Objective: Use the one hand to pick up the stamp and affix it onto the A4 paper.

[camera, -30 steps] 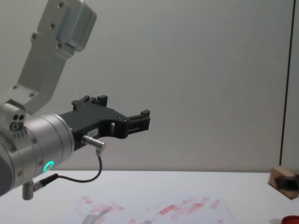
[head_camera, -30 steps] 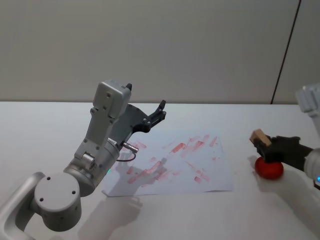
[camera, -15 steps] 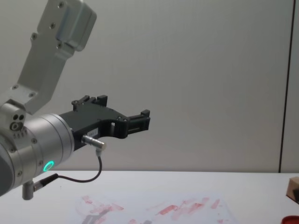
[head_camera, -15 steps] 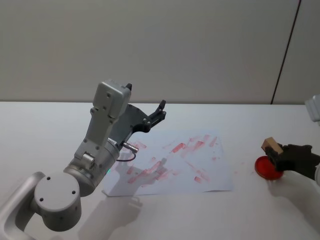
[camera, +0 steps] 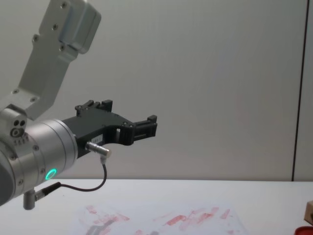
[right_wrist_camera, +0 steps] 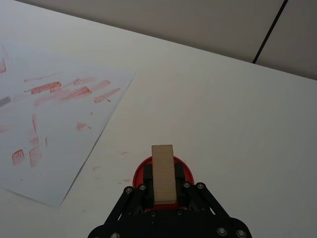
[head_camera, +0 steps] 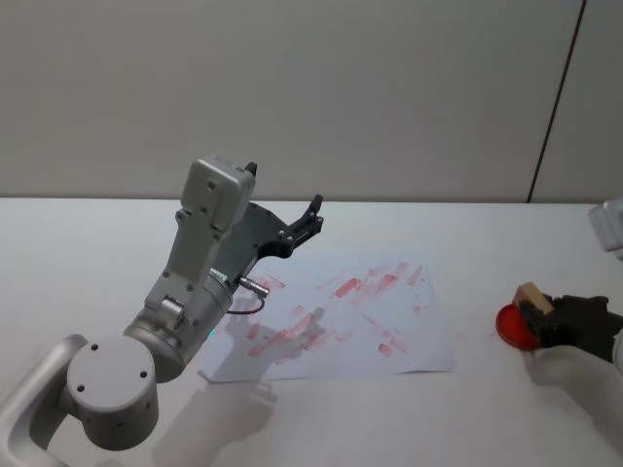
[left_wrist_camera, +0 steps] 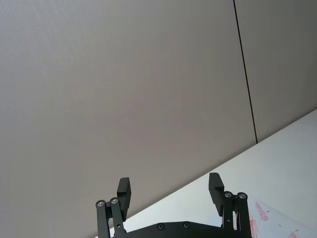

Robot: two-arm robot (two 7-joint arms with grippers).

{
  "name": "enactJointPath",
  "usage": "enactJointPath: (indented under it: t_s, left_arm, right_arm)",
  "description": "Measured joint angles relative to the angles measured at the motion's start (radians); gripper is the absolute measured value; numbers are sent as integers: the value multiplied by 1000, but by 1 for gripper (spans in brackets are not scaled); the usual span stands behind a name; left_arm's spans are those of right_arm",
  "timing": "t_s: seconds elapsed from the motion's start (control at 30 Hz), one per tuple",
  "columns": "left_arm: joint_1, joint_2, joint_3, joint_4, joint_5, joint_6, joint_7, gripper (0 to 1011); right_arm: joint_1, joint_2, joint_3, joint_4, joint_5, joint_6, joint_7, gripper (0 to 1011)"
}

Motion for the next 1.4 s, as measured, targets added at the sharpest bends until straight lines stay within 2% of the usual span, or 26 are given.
enactJointPath:
  t_s: [0.23, 0.33, 0.4, 0.5, 0.53, 0.6, 0.63, 0.73, 0.77, 1.13, 1.4]
  left_arm:
    - [0, 0, 0, 0, 0, 0, 0, 1002]
    - [0, 0, 0, 0, 0, 0, 0, 1003]
    - [0, 0, 0, 0, 0, 0, 0, 1003]
    - [0, 0, 0, 0, 0, 0, 0, 1003]
    - [0, 0, 0, 0, 0, 0, 0, 1002]
    - [0, 0, 0, 0, 0, 0, 0, 1003]
    - [0, 0, 0, 0, 0, 0, 0, 1002]
    - [0, 0, 0, 0, 0, 0, 0, 1002]
    - [0, 0, 0, 0, 0, 0, 0, 1002]
    - [0, 0, 0, 0, 0, 0, 0, 1002]
    - [0, 0, 0, 0, 0, 0, 0, 1003]
  right_arm:
    - [-1, -5, -5, 10, -4, 4, -1, 217]
    - [-1, -7, -6, 13, -5, 5, -1, 250]
    - [-1, -8, -7, 15, -6, 5, -2, 356]
    - [-1, -9, -8, 17, -7, 6, -2, 418]
    - [-1, -9, -8, 17, -7, 6, -2, 480]
    - [-1, -9, -9, 18, -7, 6, -2, 518]
    - [-1, -10, -9, 19, -7, 6, -2, 580]
    - [-1, -10, -9, 20, -7, 6, -3, 639]
    - [-1, -10, -9, 20, -8, 7, -3, 705]
    - [-1, -11, -11, 22, -9, 8, -3, 1001]
    - [-1, -12, -11, 23, -9, 8, -3, 1001]
